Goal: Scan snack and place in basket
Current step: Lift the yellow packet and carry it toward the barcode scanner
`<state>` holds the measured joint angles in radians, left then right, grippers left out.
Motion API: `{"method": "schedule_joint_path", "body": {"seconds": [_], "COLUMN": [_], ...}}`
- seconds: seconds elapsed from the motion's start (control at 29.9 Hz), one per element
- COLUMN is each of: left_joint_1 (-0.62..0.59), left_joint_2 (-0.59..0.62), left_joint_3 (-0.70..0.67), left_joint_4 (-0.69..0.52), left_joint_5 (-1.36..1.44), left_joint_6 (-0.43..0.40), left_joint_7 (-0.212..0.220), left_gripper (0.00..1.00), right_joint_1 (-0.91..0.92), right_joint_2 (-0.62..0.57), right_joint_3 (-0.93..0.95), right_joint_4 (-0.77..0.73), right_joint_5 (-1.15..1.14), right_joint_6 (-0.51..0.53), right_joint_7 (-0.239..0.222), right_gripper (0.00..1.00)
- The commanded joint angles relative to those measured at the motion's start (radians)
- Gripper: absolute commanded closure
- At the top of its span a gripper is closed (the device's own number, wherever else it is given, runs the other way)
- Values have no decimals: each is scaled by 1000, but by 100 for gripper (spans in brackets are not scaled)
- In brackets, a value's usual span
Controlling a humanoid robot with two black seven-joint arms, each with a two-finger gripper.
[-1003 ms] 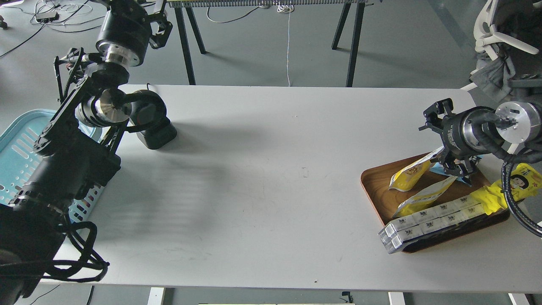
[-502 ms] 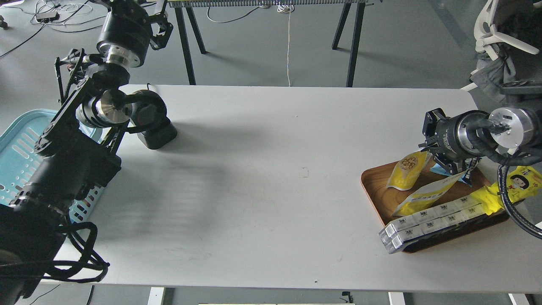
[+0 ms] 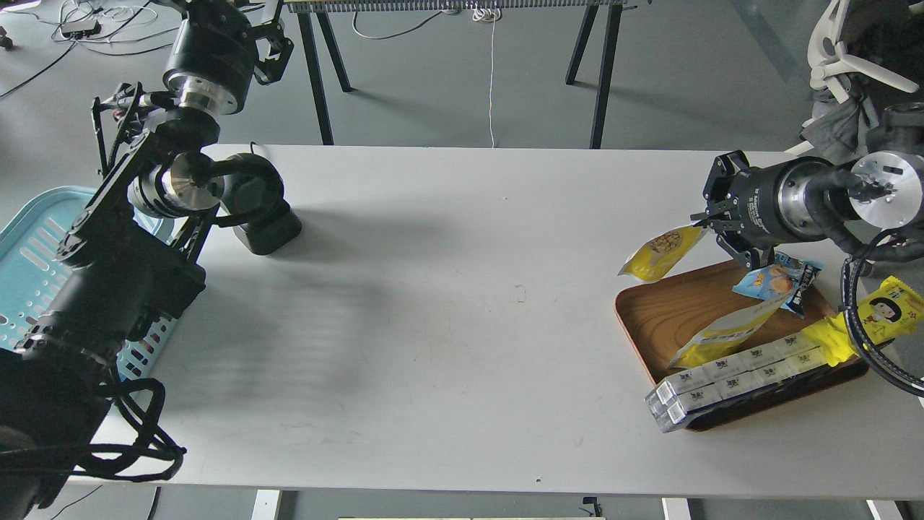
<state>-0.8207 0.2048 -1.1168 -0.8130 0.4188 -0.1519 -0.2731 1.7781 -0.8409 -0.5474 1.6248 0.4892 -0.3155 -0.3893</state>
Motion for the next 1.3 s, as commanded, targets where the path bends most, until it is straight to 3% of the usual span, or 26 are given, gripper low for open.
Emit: {"method": "schedule_joint_path", "body": {"seconds": [0.0, 0.13, 0.27, 0.47, 0.87, 1.27], "left_joint_1": [0, 0, 0, -2, -8, -8], "left_joint_2": [-1, -2, -4, -11, -11, -11], "left_joint_3": [2, 3, 8, 11, 11, 9], "left_joint_4": [2, 0, 0, 0, 2, 0], "left_joint_5": [0, 0, 0, 0, 0, 0], "left_joint_6": [0, 2, 3, 5, 3, 2], "left_joint_7": [0, 0, 0, 0, 0, 0], "left_gripper": [0, 0, 0, 0, 0, 0], "right_joint_1": [4, -2, -23, -112, -261, -327], "right_joint_2": [-10, -1, 16, 138, 522, 766], "right_joint_3": [66, 138, 190, 297, 422, 420], "right_joint_4": [6, -3, -8, -20, -213, -305], "right_joint_5": [6, 12, 14, 26, 29, 26], "right_joint_6": [-4, -5, -5, -5, -60, -99], "right_joint_7": [1, 18, 75, 122, 135, 132], "right_gripper": [100, 100, 100, 100, 100, 100]}}
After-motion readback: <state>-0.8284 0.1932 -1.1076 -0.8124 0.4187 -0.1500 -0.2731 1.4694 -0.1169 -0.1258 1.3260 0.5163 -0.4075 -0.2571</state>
